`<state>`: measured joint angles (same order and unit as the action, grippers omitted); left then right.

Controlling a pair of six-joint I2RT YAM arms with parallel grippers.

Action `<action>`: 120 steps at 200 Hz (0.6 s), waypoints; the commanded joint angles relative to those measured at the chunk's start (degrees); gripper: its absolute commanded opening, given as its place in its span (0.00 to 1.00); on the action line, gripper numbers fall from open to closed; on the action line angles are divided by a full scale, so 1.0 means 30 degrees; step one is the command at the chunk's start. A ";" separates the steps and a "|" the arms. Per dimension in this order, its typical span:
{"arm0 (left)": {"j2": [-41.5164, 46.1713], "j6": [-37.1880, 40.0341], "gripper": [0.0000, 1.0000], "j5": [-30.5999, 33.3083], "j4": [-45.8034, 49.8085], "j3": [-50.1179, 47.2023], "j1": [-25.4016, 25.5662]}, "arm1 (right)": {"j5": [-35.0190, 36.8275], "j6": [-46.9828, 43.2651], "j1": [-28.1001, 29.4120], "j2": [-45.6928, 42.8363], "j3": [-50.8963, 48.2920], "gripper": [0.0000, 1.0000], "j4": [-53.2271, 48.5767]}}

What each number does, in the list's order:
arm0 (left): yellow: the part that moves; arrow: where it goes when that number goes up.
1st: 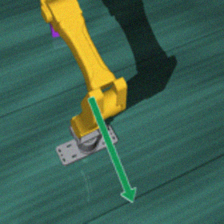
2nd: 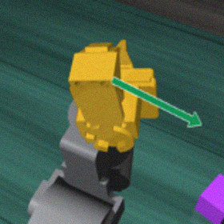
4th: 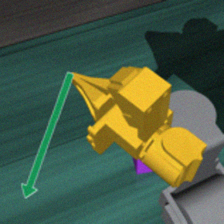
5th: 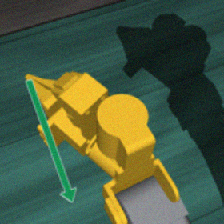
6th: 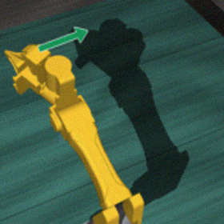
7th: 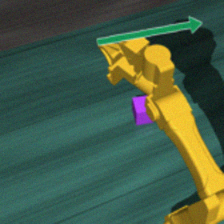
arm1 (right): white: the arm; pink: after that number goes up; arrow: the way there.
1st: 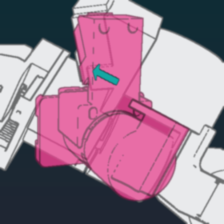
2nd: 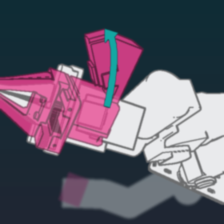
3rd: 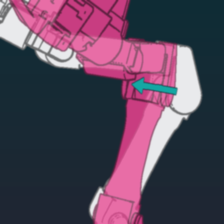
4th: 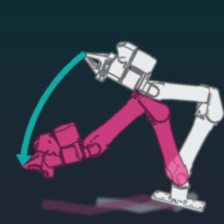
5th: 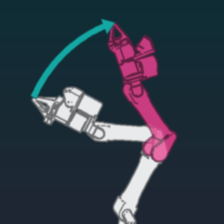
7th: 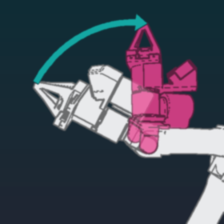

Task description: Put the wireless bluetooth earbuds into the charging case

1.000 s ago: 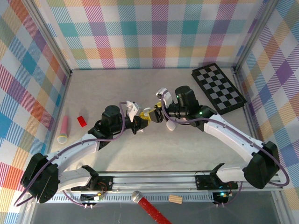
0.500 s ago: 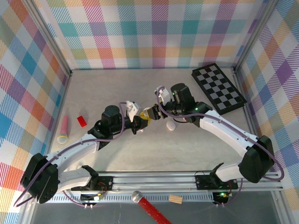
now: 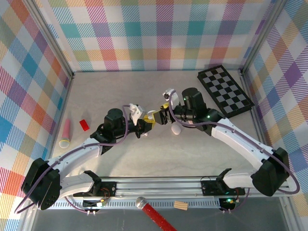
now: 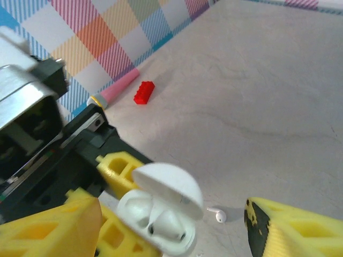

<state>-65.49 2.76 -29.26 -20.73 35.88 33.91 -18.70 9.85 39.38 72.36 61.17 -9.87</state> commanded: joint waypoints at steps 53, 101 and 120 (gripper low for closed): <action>0.3080 -0.0855 0.00 0.2134 -0.1078 -0.1529 -0.2184 | 0.3501 0.4269 -0.0940 0.0964 -0.1310 0.69 0.0089; 0.6103 -0.0660 0.00 0.3579 0.0812 -0.1710 -0.2551 | 0.2346 0.8109 0.0143 0.4465 -0.1068 0.60 0.0960; 0.6851 -0.0577 0.00 0.3749 0.1346 -0.1735 -0.2564 | 0.2133 1.0016 0.0783 0.5749 -0.0980 0.58 0.1451</action>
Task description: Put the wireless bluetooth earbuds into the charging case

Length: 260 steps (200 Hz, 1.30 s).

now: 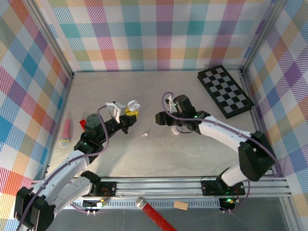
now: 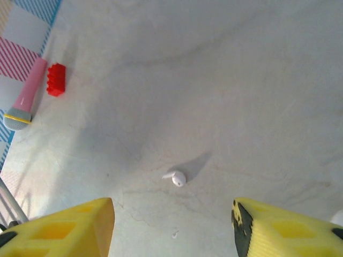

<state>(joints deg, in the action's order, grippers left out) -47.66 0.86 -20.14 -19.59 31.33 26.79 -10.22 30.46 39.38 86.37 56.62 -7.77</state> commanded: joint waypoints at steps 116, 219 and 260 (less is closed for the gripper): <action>0.1629 0.0226 0.00 0.0359 0.1401 -0.0087 -0.0170 | -0.1305 0.6224 0.2900 0.6479 0.2097 0.48 0.2209; 0.0757 -0.0058 0.00 -0.0310 0.0849 -0.0131 -0.0187 | -0.1289 0.5815 0.2900 0.8254 0.3315 0.47 0.1752; 0.0709 0.0207 0.00 -0.0116 0.1077 -0.0014 -0.0169 | -0.0407 0.4580 0.2845 0.8716 0.4246 0.47 0.0451</action>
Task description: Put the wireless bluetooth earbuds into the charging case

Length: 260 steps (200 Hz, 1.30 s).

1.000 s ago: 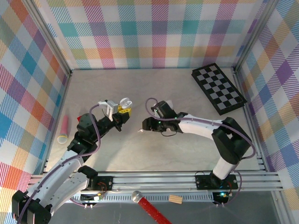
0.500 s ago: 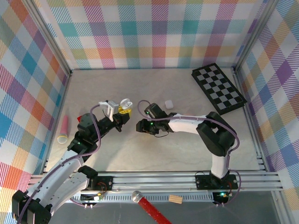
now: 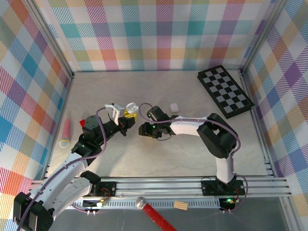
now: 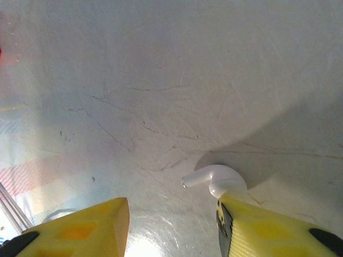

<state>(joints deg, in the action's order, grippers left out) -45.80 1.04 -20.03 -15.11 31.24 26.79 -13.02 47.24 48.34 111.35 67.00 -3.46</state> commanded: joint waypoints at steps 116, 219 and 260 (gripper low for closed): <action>-0.0010 0.0346 0.00 0.0973 -0.1007 -0.0190 -0.0217 | 0.1299 -0.5523 -0.0699 0.0208 0.3581 0.48 -0.4192; -0.0078 0.0650 0.00 0.0767 -0.0675 -0.0073 -0.0242 | -0.1252 -0.7113 -0.1115 0.3365 0.7337 0.41 -0.8461; -0.0128 0.0777 0.00 0.0774 -0.0587 -0.0044 -0.0228 | -0.1491 -0.7307 -0.1115 0.3811 0.7517 0.40 -0.8892</action>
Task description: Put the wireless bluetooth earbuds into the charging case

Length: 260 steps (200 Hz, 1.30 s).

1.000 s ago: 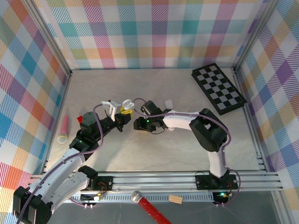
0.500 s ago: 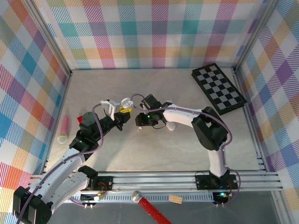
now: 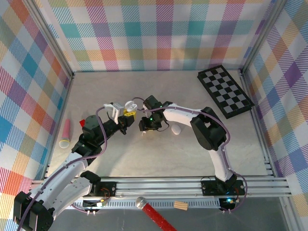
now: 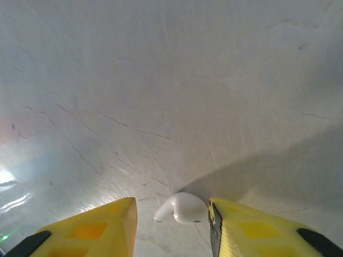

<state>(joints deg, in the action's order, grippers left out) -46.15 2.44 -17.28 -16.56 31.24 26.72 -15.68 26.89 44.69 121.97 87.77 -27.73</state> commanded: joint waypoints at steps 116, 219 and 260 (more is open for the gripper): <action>0.0030 0.0272 0.00 -0.0217 -0.0076 -0.0161 -0.0206 | 0.0242 -0.0220 0.0103 0.2184 0.2148 0.30 -0.2924; 0.0411 0.0330 0.00 -0.0184 0.0238 -0.0161 -0.0213 | 0.3380 -0.3244 -0.0124 -0.0209 0.0824 0.26 -0.5291; 0.0472 0.0330 0.00 -0.0217 0.0333 -0.0102 -0.0206 | 0.4389 -0.6052 -0.0652 -0.1384 -0.0593 0.26 -0.6403</action>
<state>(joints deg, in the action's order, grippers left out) -45.89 2.61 -17.41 -15.90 31.22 26.68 -6.96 16.45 43.72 120.62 88.20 -41.21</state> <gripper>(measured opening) 0.199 0.256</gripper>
